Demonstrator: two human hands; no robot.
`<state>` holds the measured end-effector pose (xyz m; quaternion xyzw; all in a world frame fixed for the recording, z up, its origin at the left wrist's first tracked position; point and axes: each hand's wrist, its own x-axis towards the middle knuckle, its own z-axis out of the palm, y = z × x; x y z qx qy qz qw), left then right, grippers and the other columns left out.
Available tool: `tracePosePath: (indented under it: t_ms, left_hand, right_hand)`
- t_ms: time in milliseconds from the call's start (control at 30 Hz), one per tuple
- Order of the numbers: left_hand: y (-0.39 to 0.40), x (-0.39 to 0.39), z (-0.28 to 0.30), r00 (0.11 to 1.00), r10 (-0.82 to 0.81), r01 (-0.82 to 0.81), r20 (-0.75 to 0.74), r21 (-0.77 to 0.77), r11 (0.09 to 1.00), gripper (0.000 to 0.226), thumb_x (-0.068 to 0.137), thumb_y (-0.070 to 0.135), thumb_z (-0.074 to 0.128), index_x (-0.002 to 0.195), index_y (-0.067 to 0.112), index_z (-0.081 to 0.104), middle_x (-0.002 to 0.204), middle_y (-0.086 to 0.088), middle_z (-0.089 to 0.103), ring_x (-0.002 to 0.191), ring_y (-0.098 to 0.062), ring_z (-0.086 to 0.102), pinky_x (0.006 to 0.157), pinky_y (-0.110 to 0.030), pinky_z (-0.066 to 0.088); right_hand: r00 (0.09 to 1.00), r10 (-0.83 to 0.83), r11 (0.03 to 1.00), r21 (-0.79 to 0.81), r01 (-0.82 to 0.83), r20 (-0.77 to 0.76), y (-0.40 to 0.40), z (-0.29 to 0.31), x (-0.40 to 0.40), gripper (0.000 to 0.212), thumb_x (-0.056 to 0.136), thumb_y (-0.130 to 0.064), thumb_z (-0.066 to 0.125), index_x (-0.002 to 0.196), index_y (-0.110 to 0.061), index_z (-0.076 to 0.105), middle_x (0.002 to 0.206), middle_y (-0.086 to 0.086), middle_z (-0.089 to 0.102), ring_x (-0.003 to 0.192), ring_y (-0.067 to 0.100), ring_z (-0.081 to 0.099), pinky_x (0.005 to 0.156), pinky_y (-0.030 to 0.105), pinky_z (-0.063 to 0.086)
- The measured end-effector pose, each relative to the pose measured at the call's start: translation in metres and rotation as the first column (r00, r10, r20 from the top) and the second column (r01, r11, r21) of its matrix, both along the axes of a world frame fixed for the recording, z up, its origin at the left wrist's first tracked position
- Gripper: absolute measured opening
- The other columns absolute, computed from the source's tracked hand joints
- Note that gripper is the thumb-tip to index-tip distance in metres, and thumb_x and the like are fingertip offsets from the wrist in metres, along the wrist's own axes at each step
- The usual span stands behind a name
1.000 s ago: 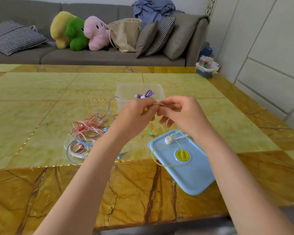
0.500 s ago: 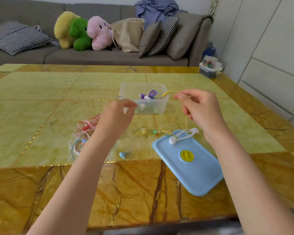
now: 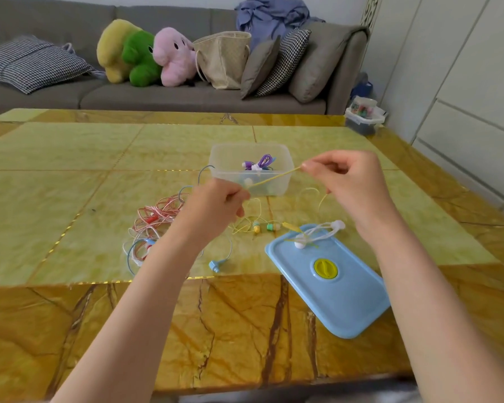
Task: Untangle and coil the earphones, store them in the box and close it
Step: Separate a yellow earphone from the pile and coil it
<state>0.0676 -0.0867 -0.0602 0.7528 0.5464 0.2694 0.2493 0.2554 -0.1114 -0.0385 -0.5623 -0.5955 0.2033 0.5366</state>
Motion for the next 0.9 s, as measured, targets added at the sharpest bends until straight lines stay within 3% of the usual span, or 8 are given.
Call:
tracePosePath:
  t_ms: [67, 167, 300, 400, 533, 600, 733, 900]
  left_hand:
    - [-0.004, 0.005, 0.001, 0.993, -0.12, 0.119, -0.016, -0.066, 0.991, 0.022, 0.095, 0.017, 0.05, 0.102, 0.007, 0.069, 0.075, 0.01, 0.063, 0.054, 0.006, 0.054, 0.052, -0.011, 0.043]
    - [-0.011, 0.016, 0.01, 0.93, -0.224, 0.269, 0.292, -0.124, 0.955, 0.02, 0.093, 0.007, 0.051, 0.108, 0.015, 0.062, 0.082, 0.01, 0.062, 0.076, -0.006, 0.061, 0.082, -0.026, 0.051]
    - [-0.02, 0.024, 0.02, 0.688, -0.104, 0.395, 0.718, -0.25, 0.884, 0.03, 0.1, 0.017, 0.038, 0.08, 0.014, 0.06, 0.055, 0.009, 0.031, 0.044, -0.003, 0.026, 0.041, -0.013, 0.032]
    - [-0.02, 0.024, 0.023, 0.502, -0.064, 0.52, 0.863, -0.241, 0.82, 0.031, 0.099, 0.022, 0.037, 0.077, 0.017, 0.057, 0.051, 0.011, 0.024, 0.039, 0.0, 0.018, 0.035, -0.012, 0.012]
    - [-0.02, 0.026, 0.027, 0.251, 0.014, 0.588, 0.968, -0.164, 0.792, 0.026, 0.095, 0.017, 0.039, 0.091, 0.01, 0.064, 0.058, 0.009, 0.054, 0.036, 0.002, 0.039, 0.031, -0.01, 0.019]
    - [-0.017, 0.023, 0.029, 0.196, 0.069, 0.553, 0.978, -0.168, 0.816, 0.026, 0.096, 0.014, 0.039, 0.095, 0.005, 0.063, 0.077, -0.002, 0.07, 0.058, -0.002, 0.064, 0.04, -0.007, 0.041]
    - [-0.01, 0.011, 0.023, 0.237, 0.048, 0.423, 0.97, -0.148, 0.894, 0.024, 0.094, 0.016, 0.043, 0.101, 0.005, 0.063, 0.121, -0.012, 0.064, 0.112, -0.02, 0.061, 0.092, -0.031, 0.052]
    - [0.0, 0.0, 0.017, 0.566, 0.027, 0.14, 0.824, -0.129, 0.982, 0.026, 0.096, 0.005, 0.044, 0.088, 0.018, 0.065, 0.1, 0.006, 0.064, 0.101, -0.008, 0.057, 0.101, -0.031, 0.042]
  right_hand:
    - [1.0, 0.019, 0.999, 0.041, -0.018, -0.002, 0.001, 0.001, -0.003, 0.018, 0.081, -0.016, 0.069, 0.068, -0.028, 0.066, 0.064, 0.01, 0.052, 0.062, 0.014, 0.042, 0.062, 0.029, 0.037]
    - [0.992, 0.113, 0.993, 0.025, -0.114, 0.058, 0.002, -0.001, -0.013, 0.016, 0.081, -0.015, 0.07, 0.07, -0.027, 0.067, 0.066, 0.024, 0.056, 0.063, 0.018, 0.043, 0.063, 0.031, 0.038]
    - [0.984, 0.171, 0.984, 0.049, -0.169, -0.046, -0.001, 0.0, -0.02, 0.017, 0.083, -0.013, 0.068, 0.07, -0.024, 0.068, 0.056, 0.003, 0.053, 0.058, 0.016, 0.04, 0.055, 0.029, 0.036]
    - [0.962, 0.198, 0.98, 0.049, -0.192, -0.188, -0.001, -0.002, -0.025, 0.02, 0.088, -0.016, 0.062, 0.069, -0.018, 0.067, 0.054, 0.003, 0.042, 0.051, 0.015, 0.03, 0.047, 0.03, 0.027]
    - [0.961, 0.231, 0.972, -0.006, -0.235, -0.152, 0.002, -0.016, -0.039, 0.034, 0.093, -0.027, 0.054, 0.061, -0.017, 0.061, 0.053, 0.019, 0.037, 0.046, 0.015, 0.028, 0.045, 0.037, 0.021]
    - [0.971, 0.237, 0.967, -0.091, -0.238, -0.028, 0.003, -0.021, -0.044, 0.041, 0.094, -0.023, 0.053, 0.055, -0.014, 0.053, 0.047, 0.0, 0.036, 0.042, 0.005, 0.028, 0.047, 0.029, 0.021]
    - [0.911, 0.367, 0.912, -0.263, -0.314, 0.186, -0.002, -0.024, -0.048, 0.043, 0.094, -0.021, 0.052, 0.054, -0.034, 0.055, 0.046, -0.008, 0.035, 0.044, 0.007, 0.031, 0.049, 0.021, 0.027]
    - [0.876, 0.4, 0.903, -0.283, -0.325, 0.27, -0.009, -0.018, -0.04, 0.018, 0.089, -0.019, 0.061, 0.075, -0.013, 0.071, 0.045, -0.007, 0.04, 0.043, 0.006, 0.035, 0.047, 0.016, 0.026]
